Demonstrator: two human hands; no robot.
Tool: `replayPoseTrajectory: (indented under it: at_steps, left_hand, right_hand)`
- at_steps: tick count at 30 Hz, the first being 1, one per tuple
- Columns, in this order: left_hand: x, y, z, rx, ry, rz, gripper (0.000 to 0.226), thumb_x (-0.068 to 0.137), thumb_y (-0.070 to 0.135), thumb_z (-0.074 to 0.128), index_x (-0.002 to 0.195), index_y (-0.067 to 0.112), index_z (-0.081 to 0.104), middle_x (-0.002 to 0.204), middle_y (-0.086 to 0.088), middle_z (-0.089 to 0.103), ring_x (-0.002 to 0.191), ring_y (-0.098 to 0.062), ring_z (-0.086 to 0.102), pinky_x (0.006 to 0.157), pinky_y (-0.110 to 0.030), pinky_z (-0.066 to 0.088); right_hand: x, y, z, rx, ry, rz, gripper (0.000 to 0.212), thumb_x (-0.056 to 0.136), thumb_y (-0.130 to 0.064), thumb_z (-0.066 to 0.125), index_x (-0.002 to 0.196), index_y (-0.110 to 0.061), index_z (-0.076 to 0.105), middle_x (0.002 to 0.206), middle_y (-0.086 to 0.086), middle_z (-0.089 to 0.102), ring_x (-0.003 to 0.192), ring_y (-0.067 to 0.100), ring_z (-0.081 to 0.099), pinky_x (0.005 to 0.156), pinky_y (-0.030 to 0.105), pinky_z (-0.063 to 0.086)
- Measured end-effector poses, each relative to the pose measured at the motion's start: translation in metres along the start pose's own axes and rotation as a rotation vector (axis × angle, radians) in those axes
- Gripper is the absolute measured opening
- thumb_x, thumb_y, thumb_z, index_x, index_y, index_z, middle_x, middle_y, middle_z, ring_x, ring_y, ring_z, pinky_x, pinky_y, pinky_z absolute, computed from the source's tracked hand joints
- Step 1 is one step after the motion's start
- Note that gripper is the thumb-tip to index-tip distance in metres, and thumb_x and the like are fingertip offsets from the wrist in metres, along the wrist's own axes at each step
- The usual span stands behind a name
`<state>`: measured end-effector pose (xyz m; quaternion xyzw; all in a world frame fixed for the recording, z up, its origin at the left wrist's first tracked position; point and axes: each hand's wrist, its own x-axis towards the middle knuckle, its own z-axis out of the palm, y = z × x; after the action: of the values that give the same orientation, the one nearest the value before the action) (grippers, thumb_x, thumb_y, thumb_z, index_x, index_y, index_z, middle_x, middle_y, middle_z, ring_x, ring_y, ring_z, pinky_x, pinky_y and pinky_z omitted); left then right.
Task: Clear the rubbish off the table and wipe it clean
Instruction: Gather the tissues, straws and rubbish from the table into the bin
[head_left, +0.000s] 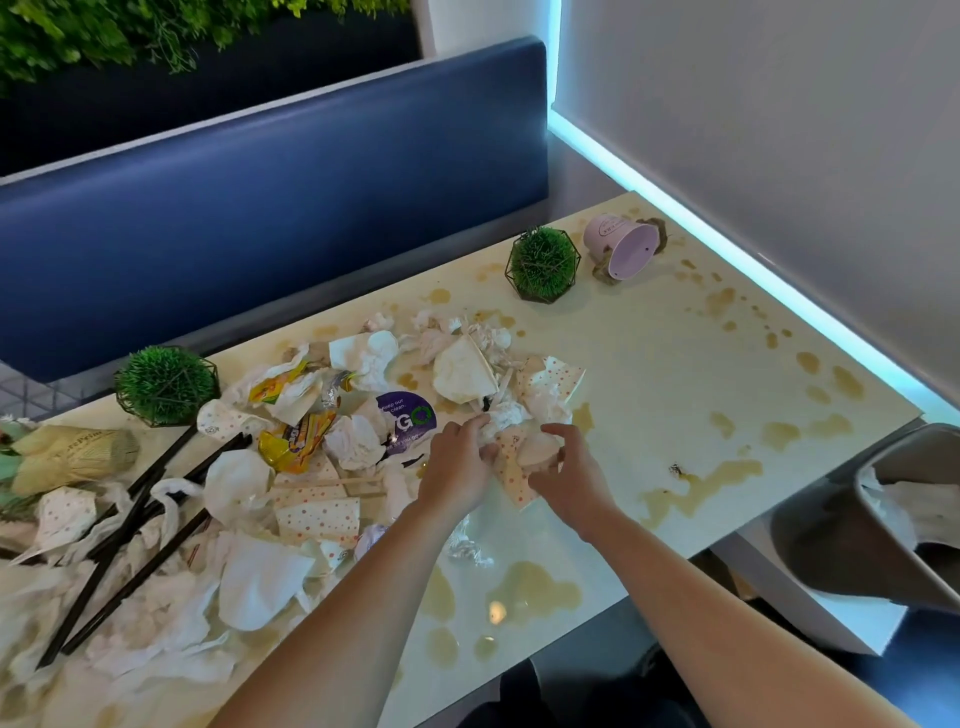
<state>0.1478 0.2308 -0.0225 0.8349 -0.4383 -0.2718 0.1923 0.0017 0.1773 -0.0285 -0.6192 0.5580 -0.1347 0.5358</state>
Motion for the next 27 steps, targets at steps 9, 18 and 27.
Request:
replayPoseTrajectory:
  at_steps: [9,18,27]
  left_hand:
    - [0.020,0.011,-0.015,-0.326,-0.161,-0.163,0.072,0.089,0.041,0.066,0.150,0.021,0.033,0.143,-0.012,0.023,0.113,-0.034,0.056,0.096,-0.040,0.050]
    - [0.032,0.001,-0.036,-0.283,0.045,-0.239,0.034,0.098,0.030,0.055,0.124,0.008,0.054,0.111,-0.009,0.058,0.086,-0.025,0.059,0.076,-0.038,0.052]
    - [0.039,-0.010,-0.052,-0.345,0.249,-0.272,0.039,0.099,0.037,0.051,0.123,0.006,0.057,0.106,-0.011,0.060,0.092,-0.026,0.057,0.064,-0.027,0.037]
  right_hand:
    - [0.023,-0.032,-0.022,0.057,-0.127,-0.126,0.064,0.085,0.011,0.041,0.124,-0.039,0.053,0.102,0.001,0.058,0.089,0.021,0.058,0.062,0.020,0.047]
    - [0.050,-0.043,-0.022,-0.148,-0.051,-0.161,0.051,0.083,-0.001,0.054,0.124,-0.032,0.054,0.115,-0.001,0.056,0.100,0.018,0.049,0.088,0.024,0.044]
    - [0.069,-0.031,-0.016,-0.702,0.067,-0.125,0.051,0.092,-0.017,0.053,0.140,-0.029,0.039,0.134,0.007,0.045,0.122,0.028,0.037,0.100,0.035,0.034]
